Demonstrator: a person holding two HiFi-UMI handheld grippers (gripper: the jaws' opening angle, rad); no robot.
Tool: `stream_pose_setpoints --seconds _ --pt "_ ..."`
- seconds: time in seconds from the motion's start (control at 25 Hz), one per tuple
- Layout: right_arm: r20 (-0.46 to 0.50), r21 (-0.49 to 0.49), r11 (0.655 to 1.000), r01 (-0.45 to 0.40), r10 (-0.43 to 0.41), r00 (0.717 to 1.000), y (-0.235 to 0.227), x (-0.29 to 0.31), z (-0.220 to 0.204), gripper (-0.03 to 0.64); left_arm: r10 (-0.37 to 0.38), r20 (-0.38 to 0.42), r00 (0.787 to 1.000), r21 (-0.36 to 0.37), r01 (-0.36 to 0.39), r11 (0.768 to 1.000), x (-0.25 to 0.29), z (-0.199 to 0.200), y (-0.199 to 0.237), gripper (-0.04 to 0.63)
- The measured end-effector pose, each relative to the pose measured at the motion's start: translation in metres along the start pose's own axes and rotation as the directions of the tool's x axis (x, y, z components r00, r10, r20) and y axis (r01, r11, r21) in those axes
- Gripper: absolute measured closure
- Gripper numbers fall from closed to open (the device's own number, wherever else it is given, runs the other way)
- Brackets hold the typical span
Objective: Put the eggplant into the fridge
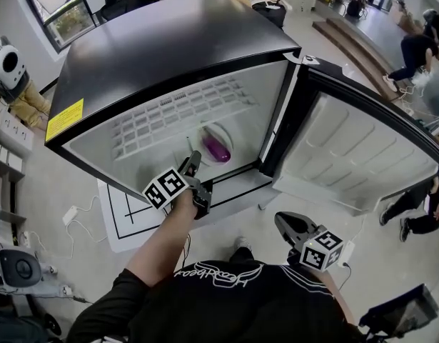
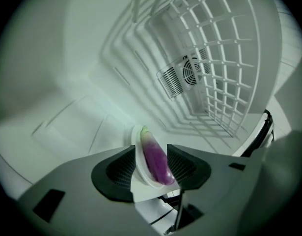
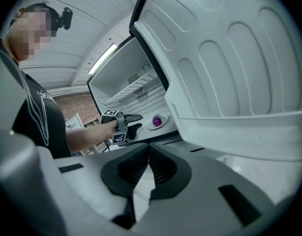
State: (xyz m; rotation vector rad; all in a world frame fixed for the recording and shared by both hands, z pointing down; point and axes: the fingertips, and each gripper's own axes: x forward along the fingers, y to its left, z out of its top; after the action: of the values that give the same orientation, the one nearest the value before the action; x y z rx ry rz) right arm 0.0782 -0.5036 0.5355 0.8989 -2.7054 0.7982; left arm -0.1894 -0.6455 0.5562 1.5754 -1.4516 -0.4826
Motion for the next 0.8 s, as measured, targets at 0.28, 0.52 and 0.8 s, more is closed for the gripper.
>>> stream_pose_setpoints --seconds 0.28,0.52,0.8 --pt "0.028 -0.019 1.0 -0.015 0.016 0.999 0.02 -0.007 0.003 0.611 -0.109 -0.022 0.994 0.062 0.111 0.992 -0.046 -0.015 -0.032 0.413" --pt "0.053 -0.058 0.998 -0.027 0.03 0.998 0.043 -0.014 0.009 0.611 -0.256 -0.099 0.962 0.221 0.272 0.937 -0.086 -0.028 -0.082 0.413" --pt "0.079 -0.093 0.995 -0.039 0.046 0.996 0.074 -0.025 0.011 0.611 -0.326 -0.253 0.911 0.467 0.41 0.783 -0.145 -0.052 -0.131 0.416"
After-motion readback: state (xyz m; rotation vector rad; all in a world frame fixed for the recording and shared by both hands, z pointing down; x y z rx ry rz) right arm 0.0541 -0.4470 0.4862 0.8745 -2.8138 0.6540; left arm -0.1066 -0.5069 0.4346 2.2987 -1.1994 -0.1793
